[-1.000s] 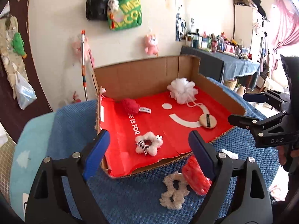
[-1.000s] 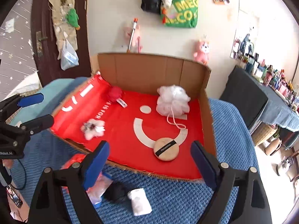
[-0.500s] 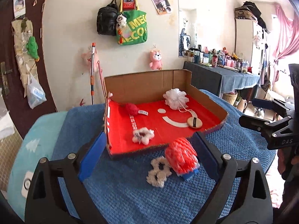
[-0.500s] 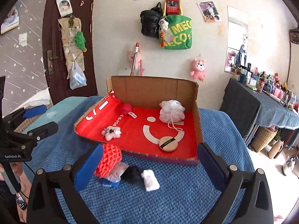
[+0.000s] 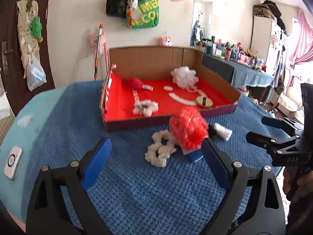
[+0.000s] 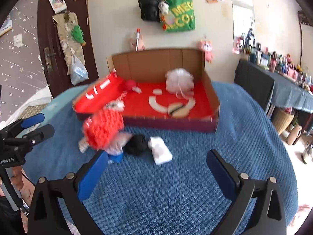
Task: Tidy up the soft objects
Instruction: 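Withdraw both tools from the box back over the blanket, then grasp the beige crocheted scrunchie with the left tool while the right tool grasps the white cloth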
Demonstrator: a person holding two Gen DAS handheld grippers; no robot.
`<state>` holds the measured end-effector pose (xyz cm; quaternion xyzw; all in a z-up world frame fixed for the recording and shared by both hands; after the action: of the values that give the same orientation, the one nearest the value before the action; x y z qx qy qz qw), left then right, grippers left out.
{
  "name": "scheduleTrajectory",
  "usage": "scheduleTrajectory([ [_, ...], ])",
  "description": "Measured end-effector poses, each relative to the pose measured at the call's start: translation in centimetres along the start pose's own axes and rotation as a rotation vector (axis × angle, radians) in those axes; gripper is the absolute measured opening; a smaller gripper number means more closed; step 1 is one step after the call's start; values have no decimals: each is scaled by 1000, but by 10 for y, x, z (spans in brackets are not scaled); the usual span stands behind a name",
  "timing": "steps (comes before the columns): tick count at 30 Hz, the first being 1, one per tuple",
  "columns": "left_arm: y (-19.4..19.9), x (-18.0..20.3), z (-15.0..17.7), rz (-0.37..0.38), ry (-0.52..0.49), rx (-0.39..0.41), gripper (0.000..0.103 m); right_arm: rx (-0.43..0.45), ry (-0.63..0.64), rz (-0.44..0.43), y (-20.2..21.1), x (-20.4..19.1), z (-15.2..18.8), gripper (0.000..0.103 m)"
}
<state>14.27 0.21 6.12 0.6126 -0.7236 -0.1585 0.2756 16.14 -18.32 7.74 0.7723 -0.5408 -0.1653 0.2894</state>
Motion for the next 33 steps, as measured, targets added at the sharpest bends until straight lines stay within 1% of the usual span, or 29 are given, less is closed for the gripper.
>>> scheduleTrajectory([
  [3,-15,-5,14,-1,15,-41,94,-28,-14,-12,-13,-1,14,103],
  [6,-29,-9,24,-2,33,-71,94,-47,-16,-5,-21,0,21,103],
  [14,-48,-14,33,-11,45,-110,94,-76,-28,-3,-36,3,32,103],
  [24,-60,-17,34,-17,53,-143,94,-102,-14,8,-46,4,33,103],
  [27,-65,-18,35,-9,66,-171,94,-111,-13,-2,-51,3,30,103],
  [33,-77,-20,36,3,65,-234,94,-141,16,6,-62,3,26,103],
])
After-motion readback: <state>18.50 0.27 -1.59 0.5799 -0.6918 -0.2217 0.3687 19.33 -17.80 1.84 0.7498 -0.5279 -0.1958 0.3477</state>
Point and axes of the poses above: each gripper's, at about its wrist camera, not at the fingertips, and y roughly against the way its jaws point, x to its right, z to its underside, the point moved 10 cm from there along -y, roughly the way its jaws point, and after that the axes turned 11 degrees about y, right-handed, at the moved point
